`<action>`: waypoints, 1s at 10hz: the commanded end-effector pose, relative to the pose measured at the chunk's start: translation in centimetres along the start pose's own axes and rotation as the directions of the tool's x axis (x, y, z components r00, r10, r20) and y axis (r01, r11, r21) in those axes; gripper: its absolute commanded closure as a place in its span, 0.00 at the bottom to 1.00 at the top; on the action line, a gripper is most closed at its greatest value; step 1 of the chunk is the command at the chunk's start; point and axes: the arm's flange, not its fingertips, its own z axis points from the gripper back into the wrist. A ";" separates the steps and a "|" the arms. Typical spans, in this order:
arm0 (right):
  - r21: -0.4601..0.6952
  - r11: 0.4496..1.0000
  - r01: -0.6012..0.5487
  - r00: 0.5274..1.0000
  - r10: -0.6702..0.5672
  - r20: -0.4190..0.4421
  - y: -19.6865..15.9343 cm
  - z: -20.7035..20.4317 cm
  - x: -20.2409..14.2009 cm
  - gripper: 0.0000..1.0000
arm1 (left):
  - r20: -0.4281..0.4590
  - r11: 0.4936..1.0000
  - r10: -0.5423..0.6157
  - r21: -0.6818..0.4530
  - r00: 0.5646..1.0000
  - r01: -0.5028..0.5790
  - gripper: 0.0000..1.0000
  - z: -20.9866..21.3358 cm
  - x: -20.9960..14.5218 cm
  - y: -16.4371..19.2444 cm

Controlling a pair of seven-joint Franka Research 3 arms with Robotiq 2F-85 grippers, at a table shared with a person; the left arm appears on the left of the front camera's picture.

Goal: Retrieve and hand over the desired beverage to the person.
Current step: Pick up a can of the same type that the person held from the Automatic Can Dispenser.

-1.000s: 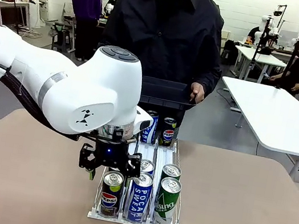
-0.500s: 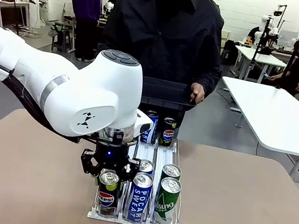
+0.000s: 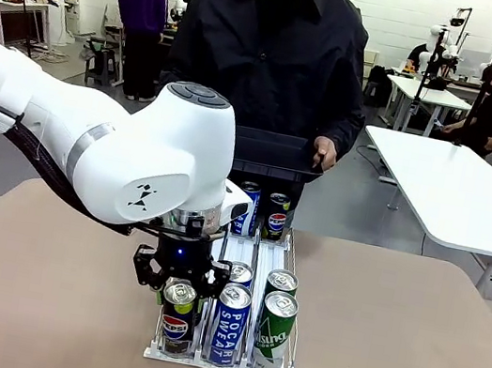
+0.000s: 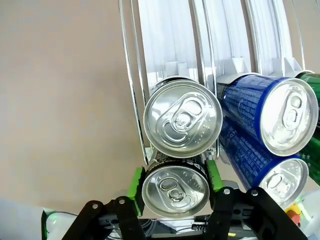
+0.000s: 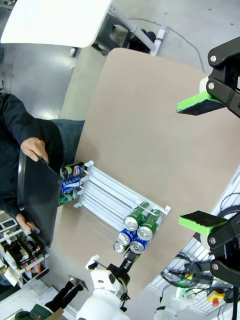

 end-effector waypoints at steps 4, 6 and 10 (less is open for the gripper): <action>0.023 1.000 -0.010 1.000 0.010 0.004 -0.1 0.0 0.0 0.00 | -0.017 0.991 -0.131 0.028 0.991 0.132 0.95 15.4 2.7 0.3; 0.023 1.000 -0.010 1.000 0.010 0.004 -0.1 0.0 0.0 0.00 | -0.034 0.985 -0.166 0.029 0.986 0.167 0.95 20.7 3.7 0.0; 0.023 1.000 -0.010 1.000 0.010 0.004 -0.1 0.0 0.0 0.00 | 0.013 0.989 -0.147 0.032 0.989 0.146 0.95 25.6 7.1 -1.3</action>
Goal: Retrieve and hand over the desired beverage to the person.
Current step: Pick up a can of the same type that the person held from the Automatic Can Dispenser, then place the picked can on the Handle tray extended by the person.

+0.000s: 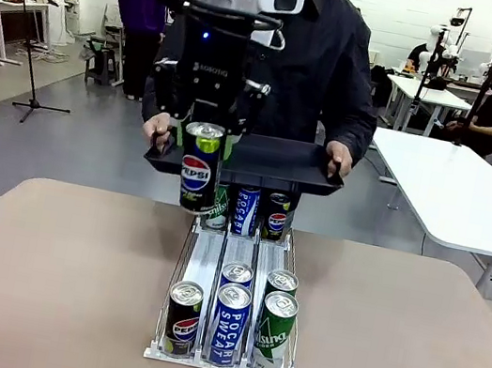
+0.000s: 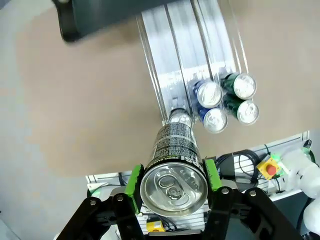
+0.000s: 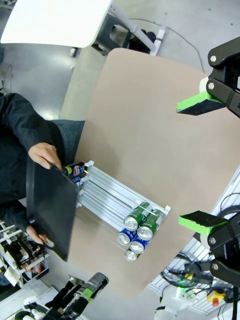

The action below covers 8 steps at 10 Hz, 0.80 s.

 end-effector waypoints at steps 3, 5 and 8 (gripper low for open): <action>0.023 1.000 -0.010 1.000 0.010 0.004 -0.1 0.0 0.0 0.00 | -0.001 1.000 -0.002 0.001 1.000 0.002 0.95 -0.1 1.1 -0.2; 0.023 1.000 -0.010 1.000 0.010 0.004 -0.1 0.0 0.0 0.00 | -0.001 1.000 -0.002 0.001 1.000 0.002 0.95 -0.1 1.1 -0.2; 0.023 1.000 -0.010 1.000 0.010 0.004 -0.1 0.0 0.0 0.00 | -0.001 1.000 -0.002 0.001 1.000 0.002 0.95 -0.1 1.1 -0.2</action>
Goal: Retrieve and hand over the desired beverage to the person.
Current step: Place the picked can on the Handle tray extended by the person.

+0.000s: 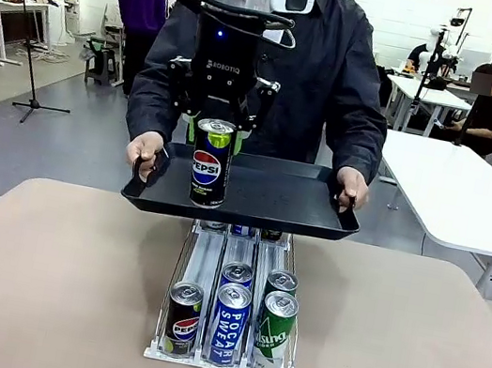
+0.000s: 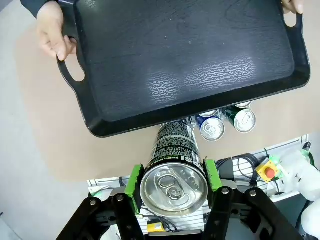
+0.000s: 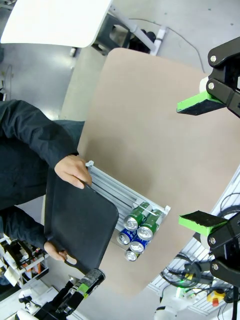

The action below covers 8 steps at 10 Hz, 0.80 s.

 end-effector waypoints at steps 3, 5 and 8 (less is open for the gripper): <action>0.023 1.000 -0.010 1.000 0.010 0.004 -0.1 0.0 0.0 0.00 | 0.008 1.000 0.008 -0.001 1.000 -0.008 0.95 0.2 -0.6 0.4; 0.023 1.000 -0.010 1.000 0.010 0.004 -0.1 0.0 0.0 0.00 | 0.008 1.000 0.008 -0.001 1.000 -0.008 0.95 0.2 -0.6 0.4; 0.023 1.000 -0.010 1.000 0.010 0.004 -0.1 0.0 0.0 0.00 | 0.005 1.000 0.019 0.003 1.000 -0.019 0.41 -0.4 1.9 0.8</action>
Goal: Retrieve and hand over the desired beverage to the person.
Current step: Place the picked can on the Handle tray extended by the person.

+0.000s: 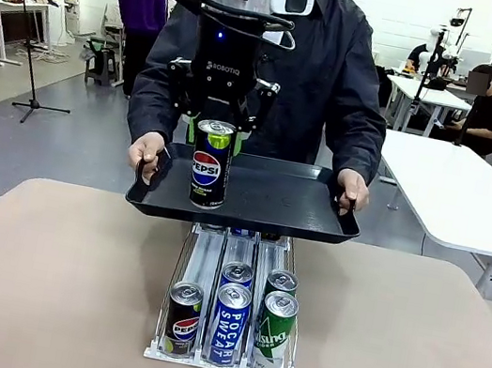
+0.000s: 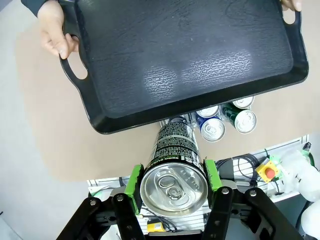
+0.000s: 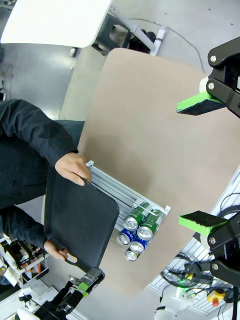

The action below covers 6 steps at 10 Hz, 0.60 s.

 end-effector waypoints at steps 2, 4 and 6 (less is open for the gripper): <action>0.023 1.000 -0.010 1.000 0.010 0.004 -0.1 0.0 0.0 0.00 | 0.016 0.997 0.078 0.024 0.997 -0.079 0.41 -0.6 5.1 2.4; 0.023 1.000 -0.010 1.000 0.010 0.004 -0.1 0.0 0.0 0.00 | 0.024 0.991 0.126 0.034 0.992 -0.127 0.41 -1.8 8.1 4.0; 0.023 1.000 -0.010 1.000 0.010 0.004 -0.1 0.0 0.0 0.00 | 0.010 0.987 0.159 0.014 0.987 -0.159 0.41 -3.1 11.0 5.4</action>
